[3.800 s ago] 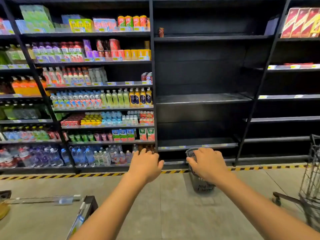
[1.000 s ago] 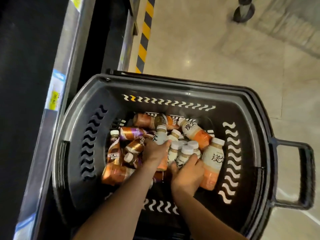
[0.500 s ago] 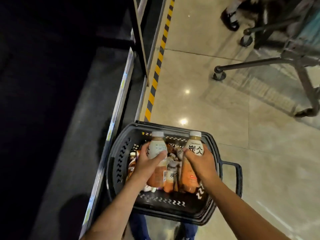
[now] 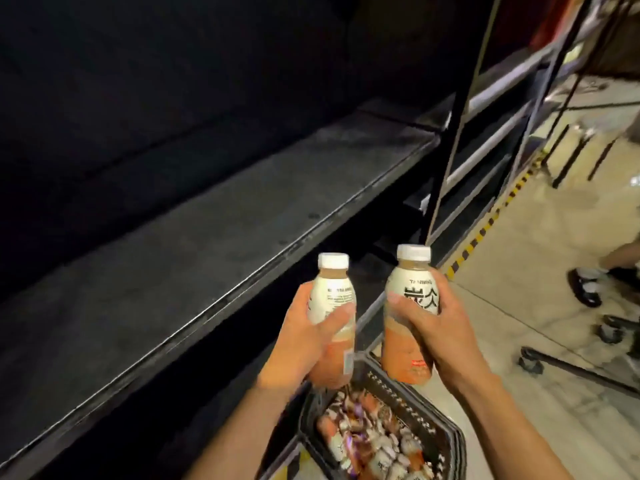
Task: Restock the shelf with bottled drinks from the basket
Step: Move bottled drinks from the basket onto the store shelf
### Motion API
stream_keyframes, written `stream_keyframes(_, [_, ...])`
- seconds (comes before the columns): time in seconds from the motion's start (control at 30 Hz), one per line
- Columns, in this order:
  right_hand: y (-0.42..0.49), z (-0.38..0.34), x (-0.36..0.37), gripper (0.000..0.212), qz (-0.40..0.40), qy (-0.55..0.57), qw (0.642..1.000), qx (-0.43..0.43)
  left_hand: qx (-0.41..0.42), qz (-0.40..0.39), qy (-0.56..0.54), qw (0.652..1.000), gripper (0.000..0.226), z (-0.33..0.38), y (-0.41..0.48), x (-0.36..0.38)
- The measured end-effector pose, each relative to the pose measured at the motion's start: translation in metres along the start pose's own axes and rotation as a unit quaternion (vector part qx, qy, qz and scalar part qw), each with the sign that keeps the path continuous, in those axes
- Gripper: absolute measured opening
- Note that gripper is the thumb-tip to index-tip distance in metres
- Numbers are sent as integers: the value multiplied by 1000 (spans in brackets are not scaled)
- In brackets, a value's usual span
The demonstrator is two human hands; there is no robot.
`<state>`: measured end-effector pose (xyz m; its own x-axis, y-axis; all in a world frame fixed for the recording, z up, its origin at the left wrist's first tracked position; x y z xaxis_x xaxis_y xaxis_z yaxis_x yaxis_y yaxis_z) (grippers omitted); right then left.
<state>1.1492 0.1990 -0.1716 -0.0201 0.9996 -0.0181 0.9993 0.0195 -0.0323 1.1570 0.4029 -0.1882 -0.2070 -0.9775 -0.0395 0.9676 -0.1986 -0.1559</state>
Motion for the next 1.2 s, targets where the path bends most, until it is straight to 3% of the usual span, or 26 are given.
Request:
stream_keyframes(0.17, [-44, -122, 105, 40, -169, 19, 982, -87, 92, 150, 0, 984, 56, 87, -157, -92])
stream_keyframes(0.23, [-73, -163, 160, 40, -238, 38, 964, -113, 121, 202, 12, 972, 51, 112, -224, -125])
stream_keyframes(0.37, [-153, -229, 281, 48, -382, 67, 909, -152, 159, 330, 34, 930, 46, 149, -360, -189])
stream_keyframes(0.5, [-251, -272, 383, 51, -481, 83, 853, -183, 177, 445, 37, 877, 58, 161, -498, -239])
stream_keyframes(0.6, [-326, -287, 447, 52, -536, 96, 815, -196, 191, 498, 30, 845, 49, 159, -593, -268])
stream_keyframes(0.73, [-414, -290, 517, 52, -567, 110, 793, -193, 211, 528, 26, 822, 48, 160, -700, -305])
stream_keyframes(0.93, [-494, -292, 600, 55, -553, 112, 804, -189, 220, 543, 47, 809, 59, 164, -807, -365])
stream_keyframes(1.2, [-508, -315, 672, 48, -505, 88, 833, -206, 213, 505, 54, 835, 53, 182, -843, -452])
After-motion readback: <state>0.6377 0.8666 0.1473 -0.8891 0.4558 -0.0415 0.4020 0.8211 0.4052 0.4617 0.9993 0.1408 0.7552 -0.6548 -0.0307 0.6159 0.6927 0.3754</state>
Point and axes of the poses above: each hand's wrist, its own y-axis towards the middle knuckle, its own x-axis out of the palm, z = x × y, the point moved 8 cm from there along y, towards the middle knuckle, and after that the axes turned 10 degrees about -z, right-handed, at the moved point
